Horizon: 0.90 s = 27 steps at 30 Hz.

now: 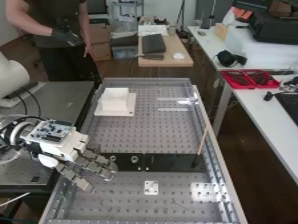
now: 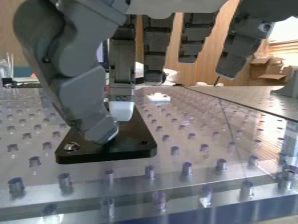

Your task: Grab the smaller nut and place it in the white container

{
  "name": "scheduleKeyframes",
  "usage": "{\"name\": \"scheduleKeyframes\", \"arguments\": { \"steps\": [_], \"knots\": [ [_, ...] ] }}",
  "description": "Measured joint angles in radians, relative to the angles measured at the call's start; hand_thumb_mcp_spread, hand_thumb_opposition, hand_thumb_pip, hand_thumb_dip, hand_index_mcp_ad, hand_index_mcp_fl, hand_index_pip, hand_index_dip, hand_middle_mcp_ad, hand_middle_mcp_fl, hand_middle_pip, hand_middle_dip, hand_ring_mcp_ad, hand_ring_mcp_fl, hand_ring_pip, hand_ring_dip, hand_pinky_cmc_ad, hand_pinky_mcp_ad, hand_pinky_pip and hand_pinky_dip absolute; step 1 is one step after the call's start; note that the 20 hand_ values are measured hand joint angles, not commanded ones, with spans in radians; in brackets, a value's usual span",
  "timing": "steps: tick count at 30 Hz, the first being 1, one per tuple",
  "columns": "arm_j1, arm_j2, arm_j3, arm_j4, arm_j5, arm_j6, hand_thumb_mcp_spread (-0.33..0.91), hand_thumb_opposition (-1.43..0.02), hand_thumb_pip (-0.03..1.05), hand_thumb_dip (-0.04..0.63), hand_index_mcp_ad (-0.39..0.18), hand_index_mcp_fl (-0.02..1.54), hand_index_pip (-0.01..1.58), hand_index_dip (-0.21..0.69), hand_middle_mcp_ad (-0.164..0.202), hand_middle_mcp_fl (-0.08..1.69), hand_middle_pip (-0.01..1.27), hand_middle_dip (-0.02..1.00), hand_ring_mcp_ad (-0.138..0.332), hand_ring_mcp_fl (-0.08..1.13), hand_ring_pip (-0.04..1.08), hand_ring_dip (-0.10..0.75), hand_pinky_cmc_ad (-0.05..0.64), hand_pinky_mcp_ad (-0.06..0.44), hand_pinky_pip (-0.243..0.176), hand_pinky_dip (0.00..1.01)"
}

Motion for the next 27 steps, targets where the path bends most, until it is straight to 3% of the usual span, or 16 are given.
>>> {"name": "scheduleKeyframes", "arguments": {
  "steps": [27],
  "knots": [
    [0.011,0.001,-0.008,0.0,0.022,0.017,0.45,-0.88,0.7,0.278,-0.094,0.11,1.56,0.182,0.007,0.21,0.13,0.24,0.099,0.0,0.1,0.082,0.346,0.276,-0.026,0.24]
  ]
}}
